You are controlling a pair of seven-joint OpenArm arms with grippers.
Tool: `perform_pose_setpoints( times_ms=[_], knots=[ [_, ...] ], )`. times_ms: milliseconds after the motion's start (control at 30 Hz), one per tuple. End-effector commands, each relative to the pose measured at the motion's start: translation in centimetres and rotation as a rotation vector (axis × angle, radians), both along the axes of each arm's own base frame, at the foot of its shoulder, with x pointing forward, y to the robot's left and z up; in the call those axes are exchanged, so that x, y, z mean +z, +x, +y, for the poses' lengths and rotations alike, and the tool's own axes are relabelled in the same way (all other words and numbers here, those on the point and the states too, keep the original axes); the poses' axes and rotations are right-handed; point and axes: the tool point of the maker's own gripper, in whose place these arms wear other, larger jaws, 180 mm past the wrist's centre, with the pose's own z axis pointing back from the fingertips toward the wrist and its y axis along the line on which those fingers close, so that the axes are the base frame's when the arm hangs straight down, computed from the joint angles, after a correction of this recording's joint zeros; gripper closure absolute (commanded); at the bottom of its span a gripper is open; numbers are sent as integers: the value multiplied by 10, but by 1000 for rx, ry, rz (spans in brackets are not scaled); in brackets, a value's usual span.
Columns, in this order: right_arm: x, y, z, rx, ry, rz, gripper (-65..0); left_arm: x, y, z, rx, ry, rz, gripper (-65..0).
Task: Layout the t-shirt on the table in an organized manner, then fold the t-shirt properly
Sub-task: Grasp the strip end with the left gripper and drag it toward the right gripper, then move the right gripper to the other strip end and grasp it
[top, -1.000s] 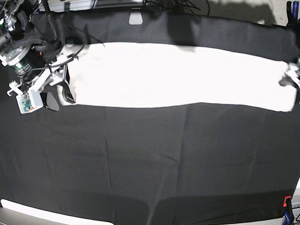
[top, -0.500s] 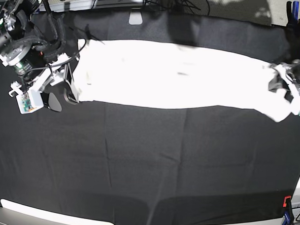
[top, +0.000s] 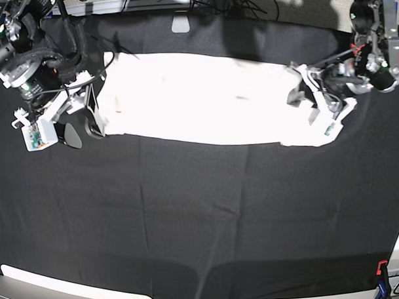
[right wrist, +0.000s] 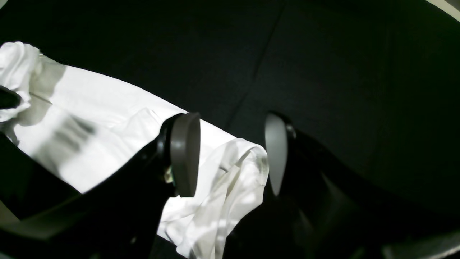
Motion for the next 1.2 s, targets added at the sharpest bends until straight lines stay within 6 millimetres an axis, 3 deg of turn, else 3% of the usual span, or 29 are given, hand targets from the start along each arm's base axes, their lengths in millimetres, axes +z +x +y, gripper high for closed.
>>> perform_pose_setpoints(
  times_ms=[0,167,267,367,533,667,767,967,1167],
  knots=[
    [13,3,3,19,8,-50,-286,12,7,-6,-9,-29,-48,0],
    [13,3,3,19,9,-50,-287,11,3,-19,-47,-42,-41,0],
    [9,1,2,16,-3,-29,-305,12,3,-21,-49,-57,-41,-229],
    [4,2,-7,-15,-55,-16,-330,23,3,-30,-50,-144,-48,-327],
    [-17,5,-43,-171,-131,57,-330,46,4,-45,-52,-306,-63,-331],
    [-61,2,-78,-314,-25,182,-330,46,3,-45,-55,-308,-58,-331],
    [-94,-7,-92,-366,141,271,-330,45,3,-45,-56,-306,-56,-331],
    [-130,-22,-77,-291,402,353,-330,46,3,-45,-55,-308,-58,-331],
    [-143,-31,-62,-261,590,405,-330,46,3,-45,-55,-308,-58,-331]
  ],
)
